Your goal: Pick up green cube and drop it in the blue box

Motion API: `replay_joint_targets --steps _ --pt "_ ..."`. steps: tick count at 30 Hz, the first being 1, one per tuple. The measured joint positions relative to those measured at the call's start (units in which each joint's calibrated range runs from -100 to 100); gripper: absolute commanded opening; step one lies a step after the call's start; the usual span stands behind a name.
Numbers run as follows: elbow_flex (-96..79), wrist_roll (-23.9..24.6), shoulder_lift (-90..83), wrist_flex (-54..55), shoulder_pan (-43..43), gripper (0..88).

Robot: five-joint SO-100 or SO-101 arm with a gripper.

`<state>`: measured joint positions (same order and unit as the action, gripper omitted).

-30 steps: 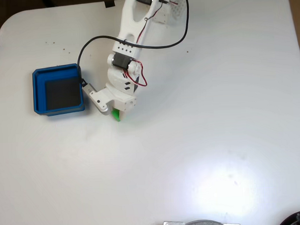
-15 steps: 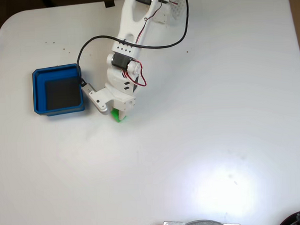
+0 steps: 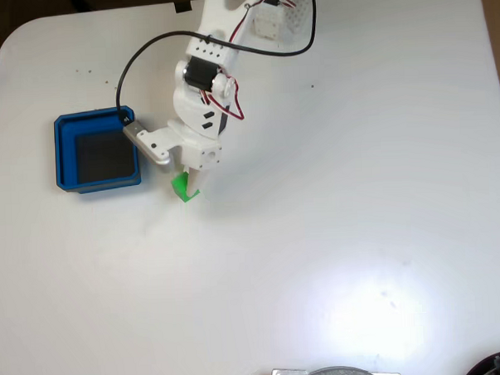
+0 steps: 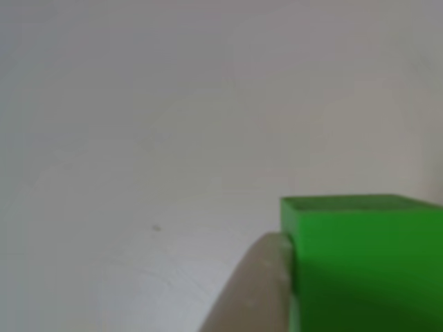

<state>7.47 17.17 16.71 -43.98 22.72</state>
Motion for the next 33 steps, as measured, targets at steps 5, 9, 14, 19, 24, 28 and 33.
replay_joint_targets --steps 5,9,14,19,24,28,33 --pt "0.0 0.0 -4.59 0.0 0.0 4.8" --pt "0.0 0.0 -5.68 0.0 1.85 5.0" --pt "0.0 -0.15 -5.68 0.0 4.91 5.5" --pt "0.0 -2.25 -5.68 0.0 8.39 5.6" --pt "0.0 -5.62 -5.68 0.0 11.38 5.6" --pt "0.0 -7.62 -5.68 0.0 13.65 5.6" --pt "0.0 -8.4 -5.68 0.0 16.92 5.6"
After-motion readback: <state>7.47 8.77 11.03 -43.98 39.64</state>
